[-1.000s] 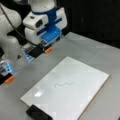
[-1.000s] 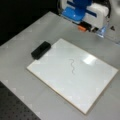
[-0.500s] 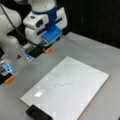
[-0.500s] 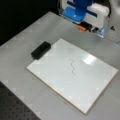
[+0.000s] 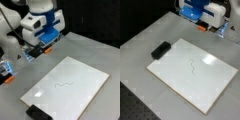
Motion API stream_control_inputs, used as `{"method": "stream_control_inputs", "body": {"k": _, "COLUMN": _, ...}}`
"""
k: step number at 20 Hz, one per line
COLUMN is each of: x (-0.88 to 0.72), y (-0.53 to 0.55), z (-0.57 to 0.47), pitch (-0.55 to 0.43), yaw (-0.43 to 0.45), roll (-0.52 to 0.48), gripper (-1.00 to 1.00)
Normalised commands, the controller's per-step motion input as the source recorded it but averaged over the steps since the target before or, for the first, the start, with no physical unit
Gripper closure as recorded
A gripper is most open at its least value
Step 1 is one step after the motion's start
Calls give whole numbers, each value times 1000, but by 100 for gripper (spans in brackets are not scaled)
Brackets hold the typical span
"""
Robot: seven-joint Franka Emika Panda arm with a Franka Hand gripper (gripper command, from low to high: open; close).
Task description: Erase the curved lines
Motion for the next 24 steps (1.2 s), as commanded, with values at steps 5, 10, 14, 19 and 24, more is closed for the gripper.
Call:
{"method": "stream_control_inputs", "body": {"k": 5, "x": 44, "y": -455, "z": 57, "pitch": 48, "yaw": 168, "roll": -21, "gripper": -100}}
{"method": "stream_control_inputs", "body": {"k": 10, "x": 123, "y": -343, "z": 74, "pitch": 114, "yaw": 116, "roll": 13, "gripper": -100}}
{"method": "stream_control_inputs", "body": {"k": 14, "x": 174, "y": -205, "z": 57, "pitch": 175, "yaw": 27, "roll": -5, "gripper": -100}}
{"method": "stream_control_inputs", "body": {"k": 19, "x": 309, "y": -275, "z": 12, "pitch": 167, "yaw": 31, "roll": -17, "gripper": -100}}
{"method": "stream_control_inputs", "body": {"k": 24, "x": 514, "y": -401, "z": 45, "pitch": 172, "yaw": 127, "roll": -24, "gripper": -100}}
